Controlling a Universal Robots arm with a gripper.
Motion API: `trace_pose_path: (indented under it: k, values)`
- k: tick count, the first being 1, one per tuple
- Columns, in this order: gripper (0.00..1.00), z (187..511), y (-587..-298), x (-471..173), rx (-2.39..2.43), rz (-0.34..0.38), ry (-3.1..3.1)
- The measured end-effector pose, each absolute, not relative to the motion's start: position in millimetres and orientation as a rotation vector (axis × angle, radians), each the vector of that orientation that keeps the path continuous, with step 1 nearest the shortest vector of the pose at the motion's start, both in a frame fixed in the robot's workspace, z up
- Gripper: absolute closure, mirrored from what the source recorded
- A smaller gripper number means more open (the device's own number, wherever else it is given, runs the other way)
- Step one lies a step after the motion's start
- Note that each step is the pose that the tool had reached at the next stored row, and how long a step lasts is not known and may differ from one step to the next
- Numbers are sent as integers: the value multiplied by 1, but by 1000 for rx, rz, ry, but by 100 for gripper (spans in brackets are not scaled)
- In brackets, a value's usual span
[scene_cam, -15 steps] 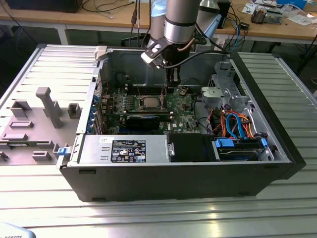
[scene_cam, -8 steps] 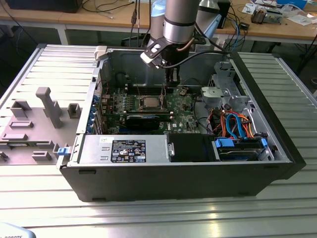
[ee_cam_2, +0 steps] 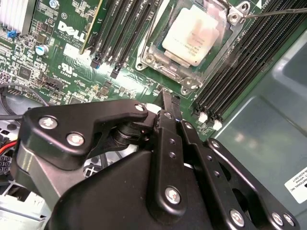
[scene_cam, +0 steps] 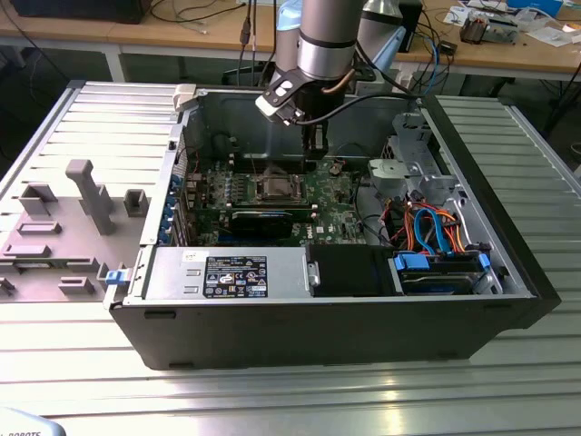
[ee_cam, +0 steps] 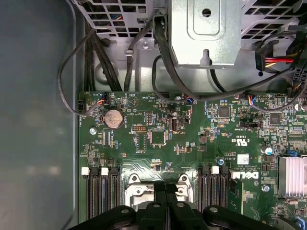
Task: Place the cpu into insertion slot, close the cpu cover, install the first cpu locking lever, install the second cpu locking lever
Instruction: 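Close the cpu cover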
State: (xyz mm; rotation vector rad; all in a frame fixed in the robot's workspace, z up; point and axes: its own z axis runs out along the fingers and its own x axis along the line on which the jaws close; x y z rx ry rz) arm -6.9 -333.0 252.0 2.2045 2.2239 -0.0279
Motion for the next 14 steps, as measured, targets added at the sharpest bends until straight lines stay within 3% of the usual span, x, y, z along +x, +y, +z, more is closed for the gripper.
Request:
trace_pose_path:
  k: [14]
  values:
    - [89,251,-333,-9,2205,-28,2224]
